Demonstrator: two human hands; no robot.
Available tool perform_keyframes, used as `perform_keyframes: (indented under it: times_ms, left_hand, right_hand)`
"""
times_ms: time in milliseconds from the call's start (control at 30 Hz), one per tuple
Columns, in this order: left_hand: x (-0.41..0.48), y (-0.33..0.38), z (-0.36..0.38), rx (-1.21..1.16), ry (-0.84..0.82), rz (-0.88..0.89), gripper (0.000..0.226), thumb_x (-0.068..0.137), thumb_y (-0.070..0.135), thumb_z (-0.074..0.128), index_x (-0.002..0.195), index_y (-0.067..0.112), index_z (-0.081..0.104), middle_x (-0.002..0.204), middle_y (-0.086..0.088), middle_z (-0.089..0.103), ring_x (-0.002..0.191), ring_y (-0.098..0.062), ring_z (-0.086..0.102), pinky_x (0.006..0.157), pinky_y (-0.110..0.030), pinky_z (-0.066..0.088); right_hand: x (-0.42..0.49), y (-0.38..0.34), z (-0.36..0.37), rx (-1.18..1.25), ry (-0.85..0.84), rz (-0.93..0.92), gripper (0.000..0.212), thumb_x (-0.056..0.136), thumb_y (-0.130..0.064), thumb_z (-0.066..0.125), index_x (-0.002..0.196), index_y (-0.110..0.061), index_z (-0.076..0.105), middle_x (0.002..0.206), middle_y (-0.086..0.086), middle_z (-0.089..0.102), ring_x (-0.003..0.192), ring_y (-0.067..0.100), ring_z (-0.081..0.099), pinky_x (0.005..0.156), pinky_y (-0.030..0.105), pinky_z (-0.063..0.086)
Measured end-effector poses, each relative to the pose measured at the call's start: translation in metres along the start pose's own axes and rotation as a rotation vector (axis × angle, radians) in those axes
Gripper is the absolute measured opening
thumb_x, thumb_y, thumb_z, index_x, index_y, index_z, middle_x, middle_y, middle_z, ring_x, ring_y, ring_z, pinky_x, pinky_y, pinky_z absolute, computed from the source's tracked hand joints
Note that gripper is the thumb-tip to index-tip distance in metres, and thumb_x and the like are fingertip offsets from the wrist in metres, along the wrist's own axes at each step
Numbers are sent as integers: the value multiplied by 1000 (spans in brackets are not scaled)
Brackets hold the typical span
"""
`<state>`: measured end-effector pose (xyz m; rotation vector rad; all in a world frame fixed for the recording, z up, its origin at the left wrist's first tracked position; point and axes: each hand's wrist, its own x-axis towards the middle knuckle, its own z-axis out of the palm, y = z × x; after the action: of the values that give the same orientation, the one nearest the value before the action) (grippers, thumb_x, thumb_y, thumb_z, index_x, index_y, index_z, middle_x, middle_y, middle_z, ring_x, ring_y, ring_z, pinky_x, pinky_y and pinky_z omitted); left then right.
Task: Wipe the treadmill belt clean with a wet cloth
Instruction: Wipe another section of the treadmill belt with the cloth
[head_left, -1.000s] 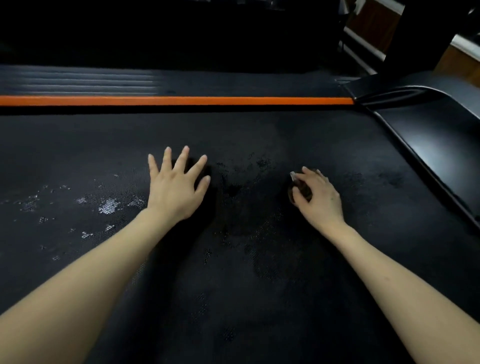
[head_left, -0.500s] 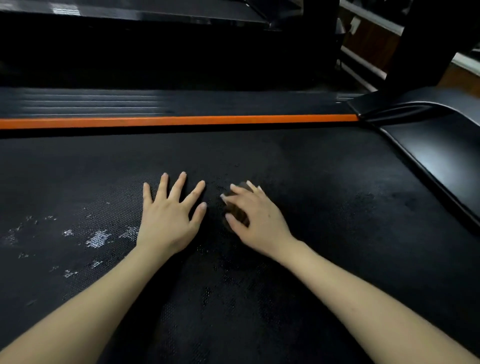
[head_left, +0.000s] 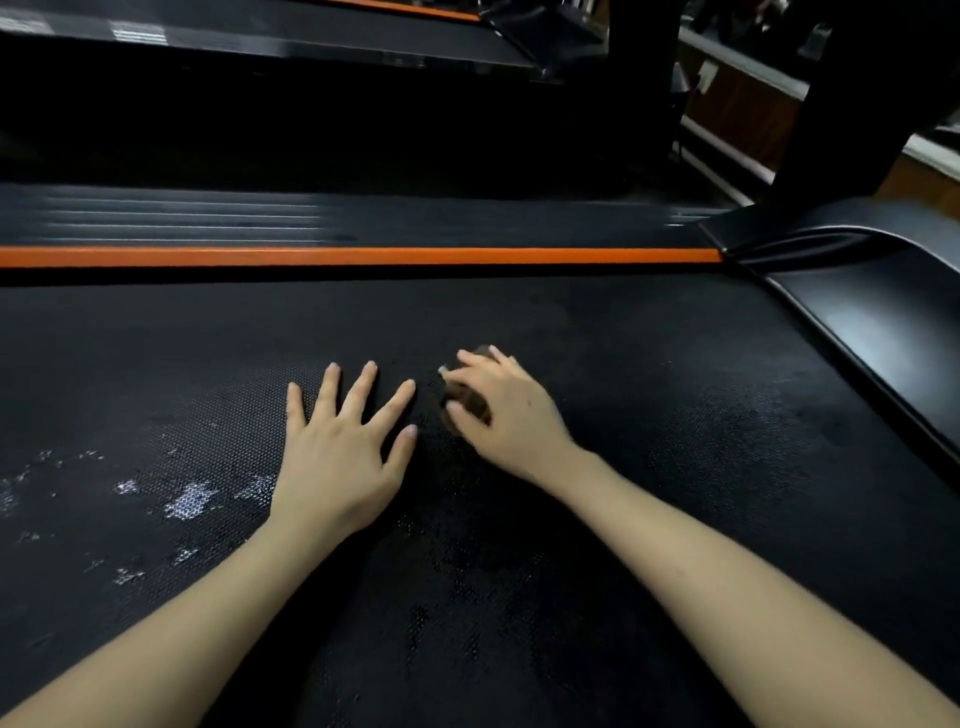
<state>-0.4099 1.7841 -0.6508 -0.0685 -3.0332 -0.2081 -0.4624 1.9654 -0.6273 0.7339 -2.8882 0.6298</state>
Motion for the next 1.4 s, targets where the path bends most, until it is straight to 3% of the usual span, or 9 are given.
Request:
perform_keyframes:
  times_ms: [67,233,367,500,733,967,1100,1233,1400]
  left_hand:
    - [-1,0,0,-1,1,-3,71,82,63,-4,146,45,21,158,-1,18,146,-32,7,116,-55,0]
    - [1,3,1,6,1,-7,72,81,62,-5,147,45,19,158,-2,17,145,-34,6,115,-57,0]
    - [0,3,0,1,9,-2,74,82,62,-2,149,38,20,158,-2,19,145,-33,8,115,-57,3]
    - [-1,0,-1,-18,19,-21,85,82,63,1,151,16,16,157,2,20,146,-27,9,117,-52,3]
    - [0,5,-1,-15,13,-21,85,82,61,-2,151,17,21,159,2,15,146,-29,6,116,-55,1]
    - [0,2,0,-6,11,-12,84,83,62,-1,150,18,23,158,2,18,146,-29,9,116,-54,3]
    - [-1,1,-1,-24,19,-9,84,83,62,0,150,18,24,158,2,19,146,-28,9,117,-53,2]
    - [0,2,-1,-23,16,-10,84,83,62,-1,150,17,22,158,2,17,146,-29,7,116,-54,1]
    - [0,1,0,-19,17,3,81,86,61,6,148,14,30,156,-1,25,145,-32,15,115,-57,7]
  right_hand:
    - [-2,33,-17,-29,14,26,35,87,-30,55,120,-20,63,137,5,53,132,27,41,111,36,26]
    - [29,109,-45,-102,283,603,31,89,-30,54,114,-15,64,122,7,62,119,30,50,103,37,35]
    - [44,37,-6,-59,248,325,36,81,-33,50,103,-11,69,109,13,66,108,37,56,97,44,40]
    - [7,13,-2,13,0,-16,37,85,-31,56,120,-19,62,137,4,53,133,27,39,113,40,24]
    - [62,102,-37,-86,311,656,33,89,-34,51,114,-18,64,119,8,63,115,32,52,100,36,40]
    - [78,6,22,-65,86,98,36,92,-32,52,124,-18,58,140,4,49,136,30,31,112,35,18]
    - [69,66,-12,-113,136,193,41,91,-32,55,128,-13,56,144,7,44,133,30,37,111,35,21]
    - [64,85,-25,-119,109,385,65,91,-53,48,144,-19,34,156,5,20,143,32,12,115,50,9]
    - [44,95,-28,-137,86,312,74,87,-50,55,147,-20,23,158,9,8,144,33,9,113,49,19]
